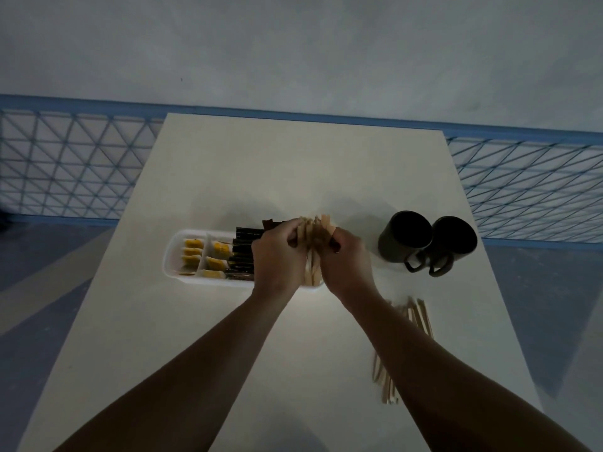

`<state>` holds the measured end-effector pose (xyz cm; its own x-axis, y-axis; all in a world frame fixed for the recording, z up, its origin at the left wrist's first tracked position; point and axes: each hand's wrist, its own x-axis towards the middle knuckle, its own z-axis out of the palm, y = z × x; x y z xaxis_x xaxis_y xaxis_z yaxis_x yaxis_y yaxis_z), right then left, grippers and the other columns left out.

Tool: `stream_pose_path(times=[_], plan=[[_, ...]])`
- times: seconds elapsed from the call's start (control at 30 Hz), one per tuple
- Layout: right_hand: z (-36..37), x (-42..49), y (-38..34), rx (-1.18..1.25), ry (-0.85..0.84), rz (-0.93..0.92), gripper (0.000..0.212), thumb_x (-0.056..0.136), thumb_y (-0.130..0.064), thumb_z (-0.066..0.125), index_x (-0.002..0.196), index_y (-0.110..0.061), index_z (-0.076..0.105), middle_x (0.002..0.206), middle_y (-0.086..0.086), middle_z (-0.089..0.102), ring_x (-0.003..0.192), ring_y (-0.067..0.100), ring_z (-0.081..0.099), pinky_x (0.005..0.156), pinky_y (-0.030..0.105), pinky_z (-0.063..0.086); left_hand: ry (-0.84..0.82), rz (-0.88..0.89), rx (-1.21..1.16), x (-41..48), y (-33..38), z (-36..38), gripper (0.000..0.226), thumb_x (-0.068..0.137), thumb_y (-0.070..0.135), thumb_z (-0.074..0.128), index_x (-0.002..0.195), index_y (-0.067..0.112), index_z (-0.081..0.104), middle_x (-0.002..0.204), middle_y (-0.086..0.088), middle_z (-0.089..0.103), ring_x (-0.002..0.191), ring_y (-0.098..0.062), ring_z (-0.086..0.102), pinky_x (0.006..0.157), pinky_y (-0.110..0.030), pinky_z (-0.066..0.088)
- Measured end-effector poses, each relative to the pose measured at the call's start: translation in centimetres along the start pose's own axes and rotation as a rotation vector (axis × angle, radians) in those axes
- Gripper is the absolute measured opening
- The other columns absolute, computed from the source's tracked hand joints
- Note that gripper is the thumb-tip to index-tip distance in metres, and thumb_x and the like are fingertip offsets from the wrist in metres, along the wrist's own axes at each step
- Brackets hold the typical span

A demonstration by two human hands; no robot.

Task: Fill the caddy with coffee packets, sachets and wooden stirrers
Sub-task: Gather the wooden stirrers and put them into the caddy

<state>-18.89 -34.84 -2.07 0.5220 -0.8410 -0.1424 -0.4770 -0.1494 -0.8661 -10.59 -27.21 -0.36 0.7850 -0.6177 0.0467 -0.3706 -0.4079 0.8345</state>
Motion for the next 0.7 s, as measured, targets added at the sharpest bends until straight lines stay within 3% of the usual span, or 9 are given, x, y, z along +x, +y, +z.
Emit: stream_pose_path(times=[0.07, 0.13, 0.27, 0.37, 0.47, 0.53, 0.6, 0.7], plan=[[-0.2, 0.3, 0.0, -0.074, 0.023, -0.071, 0.013, 0.090, -0.008, 0.058, 0.081, -0.007, 0.067, 0.073, 0.005, 0.065, 0.065, 0.019, 0.056, 0.056, 0.029, 0.042, 0.011, 0.022, 0.020, 0.3, 0.5, -0.4, 0.025, 0.091, 0.014, 0.066, 0.115, 0.019, 0.072, 0.099, 0.010, 0.074, 0.087, 0.004, 0.065, 0.080, -0.004, 0.047], [-0.3, 0.6, 0.3, -0.134, 0.039, -0.120, 0.012, 0.091, -0.013, 0.061, 0.088, -0.009, 0.071, 0.080, 0.005, 0.068, 0.072, 0.022, 0.062, 0.061, 0.033, 0.050, 0.016, 0.027, 0.045, 0.6, 0.9, -0.7, 0.032, 0.092, 0.016, 0.065, 0.124, 0.014, 0.068, 0.111, 0.002, 0.073, 0.100, -0.003, 0.066, 0.083, 0.004, 0.036], [-0.6, 1.2, 0.6, -0.190, 0.044, -0.162, 0.011, 0.090, -0.014, 0.064, 0.094, -0.010, 0.073, 0.087, 0.005, 0.069, 0.076, 0.020, 0.064, 0.065, 0.031, 0.053, -0.013, 0.042, 0.116, 1.3, 0.9, -1.1, 0.033, 0.093, 0.014, 0.064, 0.126, 0.017, 0.067, 0.114, 0.002, 0.073, 0.108, -0.010, 0.067, 0.083, 0.010, 0.020], [-1.1, 1.2, 0.3, -0.234, 0.051, -0.209, 0.011, 0.090, -0.012, 0.065, 0.099, -0.011, 0.072, 0.087, 0.004, 0.068, 0.076, 0.018, 0.062, 0.061, 0.018, 0.046, -0.045, 0.065, 0.114, 1.7, 0.9, -1.2, 0.024, 0.092, 0.015, 0.066, 0.115, 0.015, 0.073, 0.104, 0.001, 0.075, 0.098, -0.011, 0.069, 0.090, 0.004, 0.032], [-1.6, 1.1, -0.7, -0.238, 0.028, -0.252, 0.036, 0.091, -0.007, 0.066, 0.126, -0.009, 0.062, 0.090, 0.005, 0.069, 0.078, 0.015, 0.060, 0.067, 0.021, 0.044, -0.066, 0.094, 0.118, 1.9, 1.1, -1.2, 0.018, 0.089, 0.012, 0.067, 0.105, 0.014, 0.076, 0.094, 0.002, 0.076, 0.086, -0.009, 0.070, 0.081, 0.001, 0.037], [-1.8, 1.1, -1.3, -0.223, 0.009, -0.254, 0.048, 0.090, -0.004, 0.066, 0.135, -0.012, 0.053, 0.084, 0.004, 0.069, 0.072, 0.015, 0.060, 0.060, 0.015, 0.040, -0.070, 0.097, 0.102, 2.1, 1.1, -1.3, 0.016, 0.089, 0.011, 0.067, 0.102, 0.013, 0.076, 0.091, 0.001, 0.076, 0.084, -0.010, 0.070, 0.084, -0.011, 0.045], [-1.9, 1.4, -1.6, -0.178, 0.015, -0.249, 0.040, 0.090, -0.003, 0.066, 0.124, -0.015, 0.050, 0.073, 0.005, 0.066, 0.065, 0.013, 0.061, 0.055, 0.017, 0.043, -0.064, 0.103, 0.099, 2.3, 1.1, -1.3, 0.014, 0.088, 0.011, 0.068, 0.099, 0.013, 0.076, 0.089, 0.002, 0.076, 0.082, -0.009, 0.070, 0.085, -0.019, 0.050], [-1.8, 1.6, -1.8, -0.208, 0.050, -0.291, 0.021, 0.091, -0.006, 0.066, 0.107, -0.014, 0.056, 0.072, 0.001, 0.066, 0.063, 0.013, 0.062, 0.054, 0.019, 0.046, -0.053, 0.119, 0.105, 2.5, 1.0, -1.2, 0.014, 0.088, 0.012, 0.067, 0.097, 0.014, 0.078, 0.089, 0.002, 0.077, 0.081, -0.009, 0.070, 0.085, -0.019, 0.051]])
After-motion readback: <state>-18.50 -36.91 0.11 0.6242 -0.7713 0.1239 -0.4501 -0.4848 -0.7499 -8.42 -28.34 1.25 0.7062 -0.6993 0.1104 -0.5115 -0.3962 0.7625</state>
